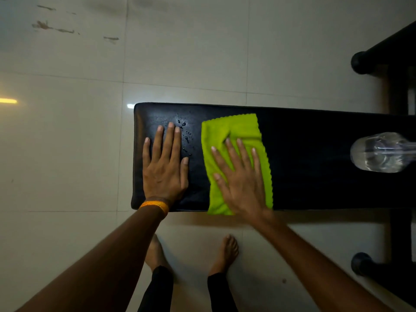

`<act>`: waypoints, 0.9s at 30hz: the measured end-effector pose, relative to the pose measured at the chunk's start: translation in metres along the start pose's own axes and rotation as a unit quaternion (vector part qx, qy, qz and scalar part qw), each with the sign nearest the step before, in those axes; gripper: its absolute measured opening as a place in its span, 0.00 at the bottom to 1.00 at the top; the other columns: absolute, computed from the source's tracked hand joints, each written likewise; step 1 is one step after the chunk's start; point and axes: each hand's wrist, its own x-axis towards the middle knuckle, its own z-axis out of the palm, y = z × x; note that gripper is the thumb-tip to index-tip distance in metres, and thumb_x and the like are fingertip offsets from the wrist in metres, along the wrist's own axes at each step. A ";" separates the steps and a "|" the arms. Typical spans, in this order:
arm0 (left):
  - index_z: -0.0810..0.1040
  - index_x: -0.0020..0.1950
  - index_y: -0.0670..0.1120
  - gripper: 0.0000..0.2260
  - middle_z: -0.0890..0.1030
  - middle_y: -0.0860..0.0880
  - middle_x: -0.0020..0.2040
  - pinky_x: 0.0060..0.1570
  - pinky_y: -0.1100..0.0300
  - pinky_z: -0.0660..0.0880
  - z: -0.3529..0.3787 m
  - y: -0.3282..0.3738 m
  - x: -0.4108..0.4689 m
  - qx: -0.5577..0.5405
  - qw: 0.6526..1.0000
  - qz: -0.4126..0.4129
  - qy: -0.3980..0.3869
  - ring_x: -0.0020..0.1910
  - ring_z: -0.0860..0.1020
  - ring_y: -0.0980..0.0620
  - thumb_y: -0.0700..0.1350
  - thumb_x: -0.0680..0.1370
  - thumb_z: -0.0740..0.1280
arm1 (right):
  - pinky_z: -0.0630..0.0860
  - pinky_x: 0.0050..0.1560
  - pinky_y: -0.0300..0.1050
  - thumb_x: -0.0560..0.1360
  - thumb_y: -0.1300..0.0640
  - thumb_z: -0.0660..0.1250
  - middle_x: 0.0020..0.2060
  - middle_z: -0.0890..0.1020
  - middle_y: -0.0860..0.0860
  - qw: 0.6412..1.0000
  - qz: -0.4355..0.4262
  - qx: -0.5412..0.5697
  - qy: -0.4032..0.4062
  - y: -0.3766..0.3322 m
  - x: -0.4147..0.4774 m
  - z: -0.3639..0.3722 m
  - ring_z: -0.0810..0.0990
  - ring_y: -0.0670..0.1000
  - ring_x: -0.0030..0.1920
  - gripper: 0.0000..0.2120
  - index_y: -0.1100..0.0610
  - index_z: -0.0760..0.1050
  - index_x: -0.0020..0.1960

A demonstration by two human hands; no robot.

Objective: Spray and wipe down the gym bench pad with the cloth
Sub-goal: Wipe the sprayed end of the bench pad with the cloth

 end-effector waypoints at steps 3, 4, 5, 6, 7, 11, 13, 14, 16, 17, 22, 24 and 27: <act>0.54 0.85 0.43 0.30 0.55 0.44 0.85 0.82 0.41 0.49 0.001 0.000 0.001 0.005 1.000 0.003 0.003 0.85 0.52 0.44 0.54 0.84 0.50 | 0.50 0.80 0.63 0.84 0.42 0.50 0.83 0.54 0.51 0.993 0.106 0.018 0.050 0.026 0.044 -0.008 0.49 0.56 0.83 0.27 0.44 0.53 0.82; 0.54 0.85 0.43 0.30 0.55 0.45 0.85 0.82 0.41 0.48 0.001 0.000 0.001 0.006 1.000 0.003 0.003 0.85 0.52 0.44 0.54 0.84 0.50 | 0.49 0.80 0.64 0.84 0.42 0.50 0.83 0.54 0.51 0.985 0.158 0.022 0.064 0.018 0.050 -0.008 0.50 0.57 0.83 0.27 0.45 0.53 0.82; 0.54 0.85 0.43 0.30 0.55 0.45 0.85 0.82 0.41 0.49 0.002 -0.001 0.000 0.005 1.000 0.003 0.003 0.85 0.52 0.44 0.53 0.84 0.50 | 0.49 0.80 0.64 0.84 0.42 0.49 0.83 0.54 0.52 0.979 0.187 0.023 0.073 0.005 0.049 -0.006 0.50 0.57 0.83 0.28 0.46 0.53 0.82; 0.54 0.85 0.43 0.30 0.55 0.45 0.85 0.82 0.41 0.49 0.002 -0.001 0.000 0.004 1.000 0.004 0.004 0.85 0.52 0.44 0.53 0.84 0.50 | 0.48 0.80 0.64 0.84 0.42 0.49 0.83 0.54 0.52 0.980 0.183 0.022 0.069 -0.010 0.044 -0.004 0.50 0.58 0.83 0.28 0.46 0.53 0.82; 0.54 0.85 0.43 0.30 0.54 0.45 0.85 0.82 0.40 0.49 0.001 0.000 0.000 0.003 1.000 0.005 0.006 0.85 0.52 0.44 0.53 0.85 0.50 | 0.47 0.80 0.64 0.84 0.42 0.48 0.83 0.53 0.52 0.987 0.149 0.017 0.057 -0.022 0.036 -0.001 0.49 0.58 0.83 0.28 0.46 0.52 0.83; 0.53 0.85 0.43 0.30 0.54 0.45 0.86 0.83 0.41 0.48 0.000 -0.001 0.000 0.003 1.000 0.007 0.004 0.85 0.51 0.45 0.53 0.85 0.49 | 0.48 0.80 0.63 0.84 0.41 0.49 0.83 0.51 0.51 0.999 -0.033 0.003 0.002 -0.002 0.035 -0.006 0.47 0.57 0.83 0.28 0.43 0.49 0.83; 0.53 0.85 0.43 0.29 0.54 0.45 0.86 0.83 0.41 0.48 0.000 -0.001 0.000 0.004 1.000 0.010 0.003 0.85 0.50 0.45 0.53 0.85 0.49 | 0.49 0.80 0.63 0.84 0.41 0.50 0.83 0.54 0.51 1.000 -0.019 0.008 0.024 0.018 0.060 -0.010 0.49 0.56 0.83 0.27 0.43 0.52 0.82; 0.53 0.85 0.43 0.29 0.54 0.45 0.86 0.83 0.41 0.48 0.000 -0.001 0.000 0.002 1.000 0.012 0.004 0.85 0.50 0.45 0.53 0.85 0.49 | 0.49 0.80 0.63 0.84 0.41 0.50 0.83 0.55 0.50 0.998 0.036 0.020 0.041 0.019 0.070 -0.011 0.50 0.56 0.83 0.27 0.43 0.54 0.82; 0.53 0.85 0.43 0.29 0.54 0.45 0.86 0.83 0.41 0.48 -0.001 -0.002 0.000 -0.004 1.000 0.014 0.007 0.85 0.51 0.45 0.53 0.85 0.49 | 0.48 0.80 0.63 0.84 0.42 0.48 0.82 0.55 0.51 0.985 0.155 0.036 0.073 -0.004 0.075 -0.007 0.50 0.56 0.83 0.27 0.44 0.54 0.82; 0.53 0.85 0.43 0.29 0.54 0.45 0.86 0.82 0.41 0.48 -0.002 -0.002 0.001 -0.010 1.000 0.017 0.008 0.85 0.51 0.45 0.53 0.85 0.49 | 0.47 0.80 0.63 0.84 0.42 0.47 0.83 0.54 0.51 0.979 0.183 0.039 0.079 -0.022 0.069 -0.005 0.49 0.57 0.83 0.27 0.45 0.53 0.82; 0.57 0.84 0.42 0.28 0.57 0.45 0.85 0.82 0.42 0.49 -0.009 -0.007 0.000 -0.098 0.995 0.028 0.004 0.84 0.53 0.45 0.51 0.85 0.48 | 0.47 0.80 0.64 0.85 0.41 0.46 0.83 0.48 0.51 0.999 0.046 0.018 0.010 -0.061 0.009 0.004 0.43 0.57 0.83 0.28 0.46 0.47 0.83; 0.60 0.83 0.42 0.27 0.60 0.44 0.84 0.83 0.46 0.46 -0.016 -0.010 0.000 -0.173 0.985 0.014 0.002 0.84 0.55 0.46 0.51 0.85 0.49 | 0.47 0.80 0.64 0.85 0.41 0.46 0.83 0.48 0.50 0.999 0.034 0.017 0.006 -0.058 0.010 0.004 0.43 0.57 0.83 0.29 0.46 0.46 0.83; 0.64 0.81 0.40 0.28 0.65 0.42 0.82 0.83 0.50 0.46 -0.026 -0.004 -0.001 -0.250 0.968 -0.034 0.005 0.83 0.59 0.46 0.52 0.85 0.50 | 0.49 0.80 0.63 0.84 0.41 0.49 0.83 0.53 0.51 0.998 -0.033 0.045 -0.004 -0.048 0.019 -0.005 0.47 0.57 0.83 0.29 0.46 0.51 0.83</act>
